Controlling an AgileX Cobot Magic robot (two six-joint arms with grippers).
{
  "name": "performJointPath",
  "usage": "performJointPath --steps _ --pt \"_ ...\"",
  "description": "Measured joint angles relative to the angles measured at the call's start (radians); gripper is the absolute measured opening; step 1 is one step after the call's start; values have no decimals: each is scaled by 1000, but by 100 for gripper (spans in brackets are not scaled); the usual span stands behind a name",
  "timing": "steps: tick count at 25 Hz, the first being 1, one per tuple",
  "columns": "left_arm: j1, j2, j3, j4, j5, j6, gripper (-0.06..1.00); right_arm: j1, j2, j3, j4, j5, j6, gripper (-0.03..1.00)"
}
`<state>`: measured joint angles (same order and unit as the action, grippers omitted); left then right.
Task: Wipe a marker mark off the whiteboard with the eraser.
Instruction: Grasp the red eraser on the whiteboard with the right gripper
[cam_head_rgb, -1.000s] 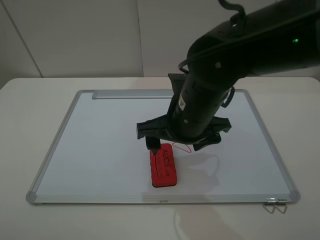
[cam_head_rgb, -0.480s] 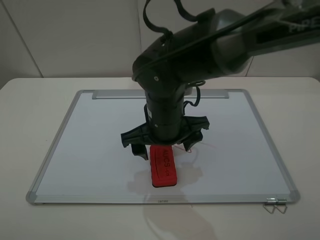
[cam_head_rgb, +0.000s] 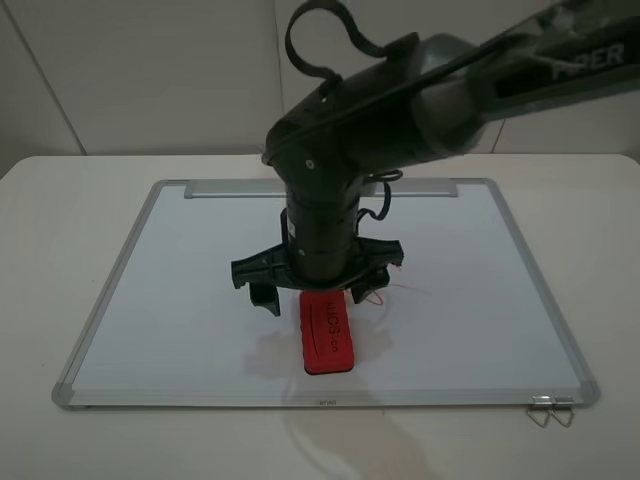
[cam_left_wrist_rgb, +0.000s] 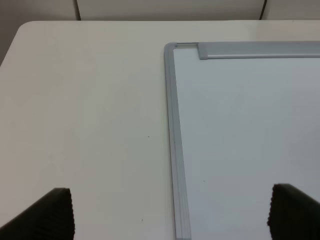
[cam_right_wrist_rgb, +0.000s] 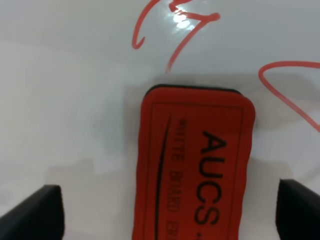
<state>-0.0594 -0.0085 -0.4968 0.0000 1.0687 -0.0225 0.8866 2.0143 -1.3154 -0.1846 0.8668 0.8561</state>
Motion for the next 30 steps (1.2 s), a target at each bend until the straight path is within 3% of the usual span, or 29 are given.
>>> performJointPath --steps 30 --pt "0 0 0 0 0 0 77 -46 76 0 51 -27 -30 76"
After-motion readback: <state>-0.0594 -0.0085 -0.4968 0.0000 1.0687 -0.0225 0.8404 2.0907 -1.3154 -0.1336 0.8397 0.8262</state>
